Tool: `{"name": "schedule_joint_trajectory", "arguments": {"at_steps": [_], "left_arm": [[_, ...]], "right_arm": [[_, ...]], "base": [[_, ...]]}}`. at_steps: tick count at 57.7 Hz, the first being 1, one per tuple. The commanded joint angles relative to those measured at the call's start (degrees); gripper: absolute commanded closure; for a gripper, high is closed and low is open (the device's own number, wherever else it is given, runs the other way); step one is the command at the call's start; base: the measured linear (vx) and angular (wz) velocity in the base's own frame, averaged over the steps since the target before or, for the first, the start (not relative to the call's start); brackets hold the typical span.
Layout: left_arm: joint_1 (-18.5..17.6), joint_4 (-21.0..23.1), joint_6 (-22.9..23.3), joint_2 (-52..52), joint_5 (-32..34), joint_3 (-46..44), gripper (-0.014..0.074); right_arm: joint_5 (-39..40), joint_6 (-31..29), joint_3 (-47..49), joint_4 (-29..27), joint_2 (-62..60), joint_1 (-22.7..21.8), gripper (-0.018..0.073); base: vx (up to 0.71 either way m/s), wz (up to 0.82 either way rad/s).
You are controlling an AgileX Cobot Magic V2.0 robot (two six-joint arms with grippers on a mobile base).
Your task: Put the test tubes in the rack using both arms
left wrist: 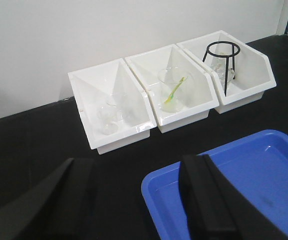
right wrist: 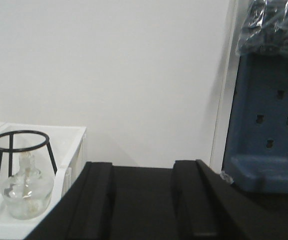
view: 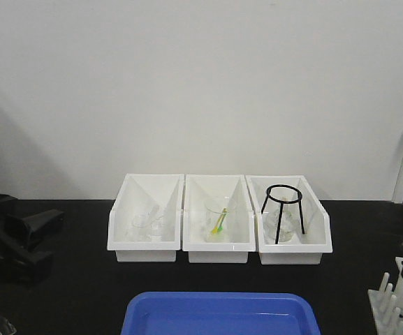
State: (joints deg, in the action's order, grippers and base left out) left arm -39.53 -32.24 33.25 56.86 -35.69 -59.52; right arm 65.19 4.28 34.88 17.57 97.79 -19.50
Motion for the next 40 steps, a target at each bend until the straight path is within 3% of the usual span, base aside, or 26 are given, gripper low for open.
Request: {"name": "schedule_joint_trajectory", "arguments": {"at_steps": [1,17,27,40], "left_arm": [[-0.4,-1.12,0.31,-1.09,3.36,-2.13,0.0119],[-0.4,-1.12,0.31,-1.09,3.31,-2.13,0.0119],[-0.4,-1.12,0.31,-1.09,2.03,-2.13,0.0119],[-0.4,-1.12,0.31,-1.09,-1.7,-2.13,0.0139]], "right_arm": [[11.32,0.64,0.98,-0.13,-3.96,-0.2,0.0199],[10.59,3.11,0.98,0.04,-8.97,0.01,0.0202],[5.3,7.38,0.98,1.51,-15.11,0.01,0.0215],[-11.22,19.14,0.98,13.56,-28.51,0.01,0.032]], "base": [[0.0,0.0],[0.0,0.0],[0.0,0.0],[0.0,0.0]]}}
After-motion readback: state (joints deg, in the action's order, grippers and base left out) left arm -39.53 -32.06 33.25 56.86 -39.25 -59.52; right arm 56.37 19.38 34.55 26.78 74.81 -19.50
